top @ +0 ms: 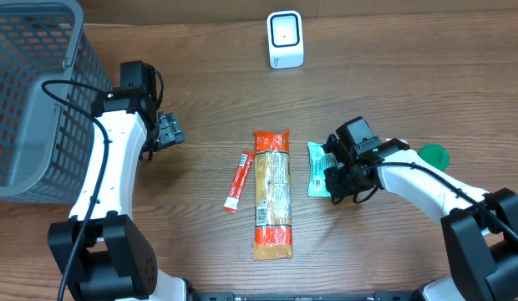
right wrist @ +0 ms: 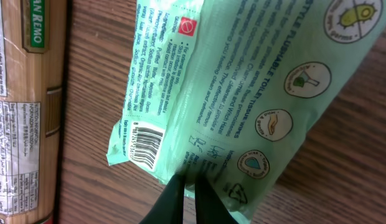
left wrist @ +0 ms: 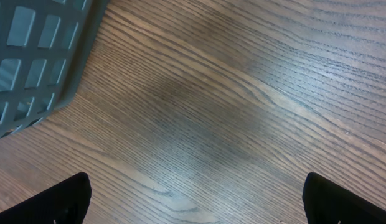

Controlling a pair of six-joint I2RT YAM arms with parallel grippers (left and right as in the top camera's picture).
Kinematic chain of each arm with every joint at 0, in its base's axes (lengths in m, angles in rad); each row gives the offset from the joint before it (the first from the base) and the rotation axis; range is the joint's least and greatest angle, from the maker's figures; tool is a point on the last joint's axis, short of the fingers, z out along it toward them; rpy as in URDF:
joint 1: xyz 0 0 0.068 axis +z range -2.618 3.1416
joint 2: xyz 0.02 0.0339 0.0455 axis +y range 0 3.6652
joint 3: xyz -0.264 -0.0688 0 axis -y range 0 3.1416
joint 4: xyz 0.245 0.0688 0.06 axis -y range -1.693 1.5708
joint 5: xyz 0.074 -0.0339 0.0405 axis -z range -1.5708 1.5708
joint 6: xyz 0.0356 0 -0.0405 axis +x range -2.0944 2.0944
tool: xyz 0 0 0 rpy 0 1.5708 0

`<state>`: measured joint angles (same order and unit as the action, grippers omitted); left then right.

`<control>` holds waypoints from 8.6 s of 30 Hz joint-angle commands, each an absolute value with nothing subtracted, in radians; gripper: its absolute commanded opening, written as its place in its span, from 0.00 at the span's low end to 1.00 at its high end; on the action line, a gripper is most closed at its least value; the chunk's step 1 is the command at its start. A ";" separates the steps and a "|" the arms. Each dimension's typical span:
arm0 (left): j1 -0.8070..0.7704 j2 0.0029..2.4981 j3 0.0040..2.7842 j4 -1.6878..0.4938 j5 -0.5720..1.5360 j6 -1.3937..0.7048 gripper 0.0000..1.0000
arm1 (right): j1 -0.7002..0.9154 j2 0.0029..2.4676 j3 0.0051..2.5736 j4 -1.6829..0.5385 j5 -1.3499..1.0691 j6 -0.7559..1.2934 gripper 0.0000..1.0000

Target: Scan the item barcode

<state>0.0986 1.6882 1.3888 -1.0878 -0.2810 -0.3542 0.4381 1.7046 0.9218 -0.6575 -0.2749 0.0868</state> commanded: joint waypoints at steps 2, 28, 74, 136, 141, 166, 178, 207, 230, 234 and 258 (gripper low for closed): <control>0.097 1.667 1.407 -1.088 -0.287 -0.329 1.00 | 0.434 1.676 0.988 -0.720 -0.318 0.105 0.20; 0.097 1.667 1.407 -1.088 -0.287 -0.329 1.00 | 0.382 1.883 1.273 -0.859 -0.123 0.105 0.71; 0.097 1.667 1.407 -1.087 -0.287 -0.329 1.00 | 0.400 1.903 1.269 -1.041 0.006 0.439 0.27; 0.097 1.667 1.407 -1.088 -0.287 -0.329 1.00 | 0.287 1.843 1.034 -0.698 -0.289 -0.060 0.41; 0.097 1.667 1.407 -1.088 -0.287 -0.329 1.00 | 0.286 1.817 1.067 -0.737 -0.294 -0.058 0.22; 0.097 1.667 1.407 -1.088 -0.287 -0.329 1.00 | 0.285 1.588 1.180 -0.815 -0.402 -0.080 0.04; 0.097 1.667 1.407 -1.088 -0.287 -0.329 1.00 | 0.287 1.592 1.615 -1.024 -0.307 -0.076 0.03; 0.097 1.667 1.407 -1.088 -0.287 -0.329 1.00 | 0.466 2.135 2.218 -0.810 0.451 -0.402 0.04; 0.097 1.667 1.407 -1.088 -0.287 -0.329 1.00 | 0.602 2.457 2.211 -0.056 1.034 -0.899 0.04; 0.097 1.667 1.407 -1.088 -0.287 -0.329 1.00 | 0.607 2.483 2.211 -0.030 1.051 -0.907 0.04; 0.097 1.667 1.407 -1.088 -0.287 -0.329 1.00 | 0.616 2.590 2.186 0.028 1.031 -0.942 0.04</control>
<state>0.0986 1.6882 1.3888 -1.0878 -0.2810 -0.3542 0.6098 2.5954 2.2028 0.0376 1.0264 -0.9463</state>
